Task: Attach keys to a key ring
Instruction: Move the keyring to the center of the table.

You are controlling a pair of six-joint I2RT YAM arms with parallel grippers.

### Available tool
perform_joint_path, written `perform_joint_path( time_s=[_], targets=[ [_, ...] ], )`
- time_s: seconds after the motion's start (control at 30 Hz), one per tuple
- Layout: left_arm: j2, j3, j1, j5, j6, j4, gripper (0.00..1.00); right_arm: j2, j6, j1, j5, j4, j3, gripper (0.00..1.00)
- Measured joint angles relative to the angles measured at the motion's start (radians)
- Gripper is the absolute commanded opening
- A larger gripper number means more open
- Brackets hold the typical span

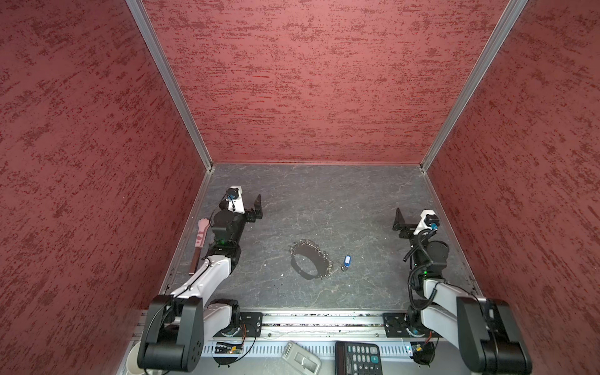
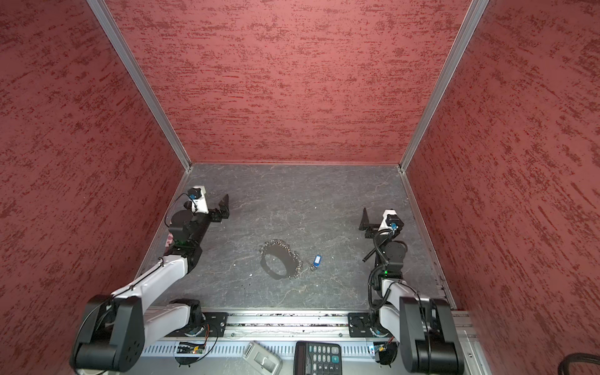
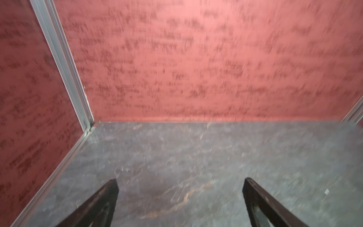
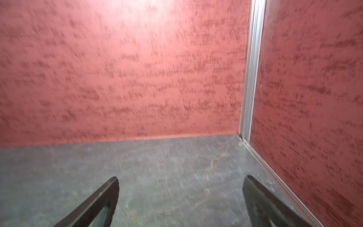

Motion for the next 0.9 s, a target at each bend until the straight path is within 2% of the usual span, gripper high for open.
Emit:
perform_joint_path(
  time_s=[0.13,0.23,0.33,0.43,0.53,0.6,0.73,0.9],
  targets=[
    [-0.124,0.086,-0.013,-0.066,-0.218,-0.192,0.99,-0.2,0.146,0.0,-0.024,-0.282,0.128,0.99],
    [-0.146,0.143,0.023,-0.033,-0.397,-0.348,0.99,-0.301,0.296,0.0,-0.014,-0.564,0.279,0.99],
    [-0.145,0.167,0.108,0.087,-0.543,-0.493,1.0,-0.405,0.383,0.0,-0.02,-0.739,0.333,0.99],
    [-0.124,0.133,0.219,0.271,-0.655,-0.522,0.99,-0.505,0.441,0.0,-0.053,-0.827,0.292,0.99],
    [-0.047,0.124,0.245,0.398,-0.705,-0.58,0.99,-0.495,0.472,0.0,-0.1,-0.923,0.283,0.99],
    [-0.002,0.145,0.193,0.409,-0.697,-0.666,0.99,-0.443,0.478,0.0,-0.121,-0.993,0.303,0.99],
    [0.029,0.225,-0.01,0.347,-0.659,-0.842,0.99,-0.286,0.487,0.0,-0.158,-1.142,0.393,0.99],
    [0.048,0.314,-0.211,0.263,-0.646,-0.998,1.0,-0.157,0.525,0.007,-0.261,-1.196,0.421,0.99]
  ],
)
